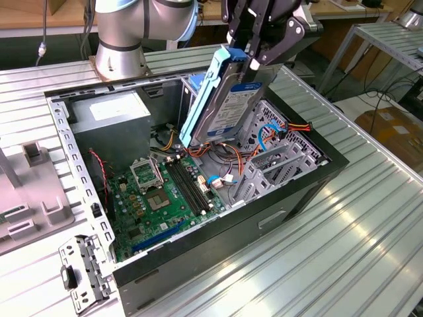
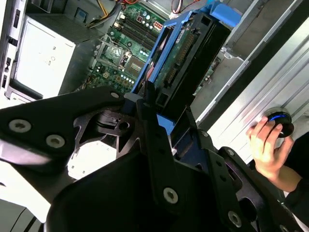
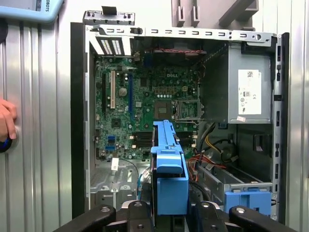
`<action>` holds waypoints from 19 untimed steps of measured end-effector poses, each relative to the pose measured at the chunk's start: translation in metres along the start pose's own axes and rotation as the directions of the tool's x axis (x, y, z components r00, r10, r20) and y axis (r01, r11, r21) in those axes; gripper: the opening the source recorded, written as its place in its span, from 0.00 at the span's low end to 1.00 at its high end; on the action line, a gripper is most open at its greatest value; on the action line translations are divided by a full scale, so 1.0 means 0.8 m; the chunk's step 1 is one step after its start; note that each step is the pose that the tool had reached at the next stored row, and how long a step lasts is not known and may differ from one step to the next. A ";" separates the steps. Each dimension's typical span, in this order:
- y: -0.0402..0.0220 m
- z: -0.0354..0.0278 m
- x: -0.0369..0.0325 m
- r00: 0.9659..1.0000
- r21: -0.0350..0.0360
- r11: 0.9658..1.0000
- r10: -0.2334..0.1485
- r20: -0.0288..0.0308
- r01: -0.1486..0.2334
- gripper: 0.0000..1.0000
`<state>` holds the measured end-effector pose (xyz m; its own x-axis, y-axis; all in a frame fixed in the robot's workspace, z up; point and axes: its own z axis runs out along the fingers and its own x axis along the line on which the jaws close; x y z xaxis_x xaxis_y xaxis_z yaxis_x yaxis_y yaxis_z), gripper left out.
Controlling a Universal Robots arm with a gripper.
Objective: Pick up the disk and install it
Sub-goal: 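Pick up the disk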
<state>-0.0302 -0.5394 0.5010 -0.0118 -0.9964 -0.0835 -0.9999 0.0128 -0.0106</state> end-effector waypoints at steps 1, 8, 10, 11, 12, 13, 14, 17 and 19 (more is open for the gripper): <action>-0.0005 -0.0001 0.0017 1.000 0.000 1.000 0.000 0.000 0.000 0.37; -0.0068 -0.0010 0.0153 1.000 0.000 1.000 0.000 0.000 0.000 0.37; -0.0084 -0.0012 0.0181 1.000 0.000 1.000 0.000 0.000 0.000 0.37; -0.0093 -0.0013 0.0196 1.000 0.000 1.000 0.000 0.000 0.000 0.37; -0.0101 -0.0015 0.0211 1.000 0.000 1.000 0.000 0.000 0.000 0.37; -0.0109 -0.0016 0.0229 1.000 0.000 1.000 0.000 0.000 0.000 0.37; -0.0118 -0.0017 0.0245 1.000 0.000 1.000 0.000 0.000 0.000 0.37; -0.0156 -0.0021 0.0312 1.000 -0.001 1.000 0.000 0.000 0.000 0.37; -0.0175 -0.0024 0.0347 1.000 -0.001 1.000 0.000 0.000 0.000 0.37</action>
<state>-0.0166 -0.5674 0.5007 -0.0119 -0.9964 -0.0835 -0.9999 0.0128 -0.0099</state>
